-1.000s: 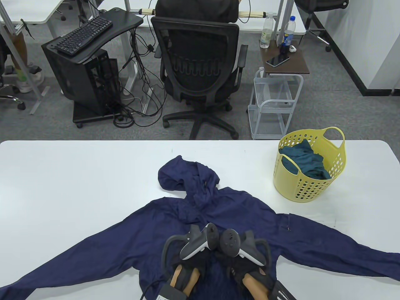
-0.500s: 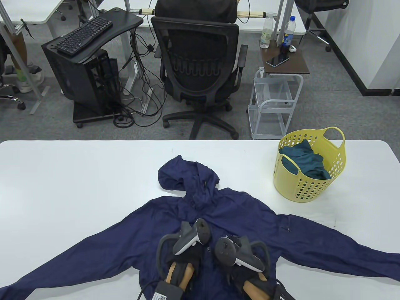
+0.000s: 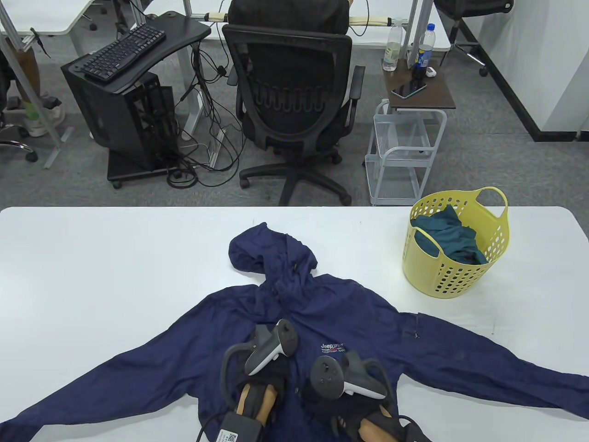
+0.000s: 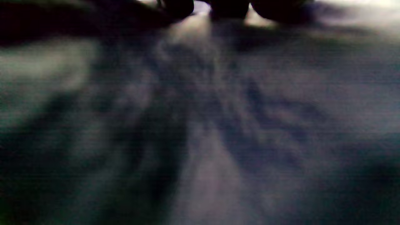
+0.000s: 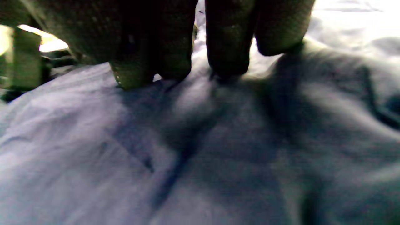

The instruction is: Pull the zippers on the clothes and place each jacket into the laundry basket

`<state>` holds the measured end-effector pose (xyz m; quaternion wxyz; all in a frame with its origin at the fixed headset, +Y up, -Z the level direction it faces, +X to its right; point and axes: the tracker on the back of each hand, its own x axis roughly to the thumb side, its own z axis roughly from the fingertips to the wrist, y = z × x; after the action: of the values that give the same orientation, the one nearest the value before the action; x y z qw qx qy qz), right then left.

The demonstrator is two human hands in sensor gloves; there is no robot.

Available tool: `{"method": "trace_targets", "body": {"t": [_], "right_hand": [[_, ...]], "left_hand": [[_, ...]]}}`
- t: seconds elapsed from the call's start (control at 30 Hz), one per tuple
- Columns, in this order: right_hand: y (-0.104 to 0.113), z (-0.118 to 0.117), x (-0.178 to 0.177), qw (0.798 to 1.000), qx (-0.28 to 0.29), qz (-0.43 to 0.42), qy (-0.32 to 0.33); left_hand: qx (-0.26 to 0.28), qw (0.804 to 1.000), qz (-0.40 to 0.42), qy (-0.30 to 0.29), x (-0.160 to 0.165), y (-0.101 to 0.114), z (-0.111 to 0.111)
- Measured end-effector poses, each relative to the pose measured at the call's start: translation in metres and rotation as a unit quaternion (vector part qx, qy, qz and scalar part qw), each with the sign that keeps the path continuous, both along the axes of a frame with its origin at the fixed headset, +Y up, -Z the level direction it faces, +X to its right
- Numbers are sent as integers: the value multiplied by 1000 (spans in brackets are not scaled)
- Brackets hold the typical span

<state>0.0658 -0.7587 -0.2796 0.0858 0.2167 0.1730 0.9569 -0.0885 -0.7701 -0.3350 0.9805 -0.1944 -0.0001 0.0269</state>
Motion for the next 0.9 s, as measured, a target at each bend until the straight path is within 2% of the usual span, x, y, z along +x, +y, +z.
{"method": "trace_targets", "body": {"t": [0.17,0.27,0.47,0.6,0.77,0.9], "right_hand": [[-4,-7,2,999,8,-3,-42],[-7,-15,5,998,6,-13,-68],[-14,-30,24,993,-5,-37,-116],[-18,-36,37,988,5,-60,-144],[-14,-30,34,990,43,-48,-123],[-8,-19,24,993,75,-22,-90]], "left_hand": [[61,997,47,-9,4,31,17],[53,996,68,-16,14,40,27],[-62,996,53,-33,33,25,34],[-80,996,45,-23,35,11,29],[-128,991,28,-15,25,-5,18],[-126,991,42,-2,19,-6,12]]}}
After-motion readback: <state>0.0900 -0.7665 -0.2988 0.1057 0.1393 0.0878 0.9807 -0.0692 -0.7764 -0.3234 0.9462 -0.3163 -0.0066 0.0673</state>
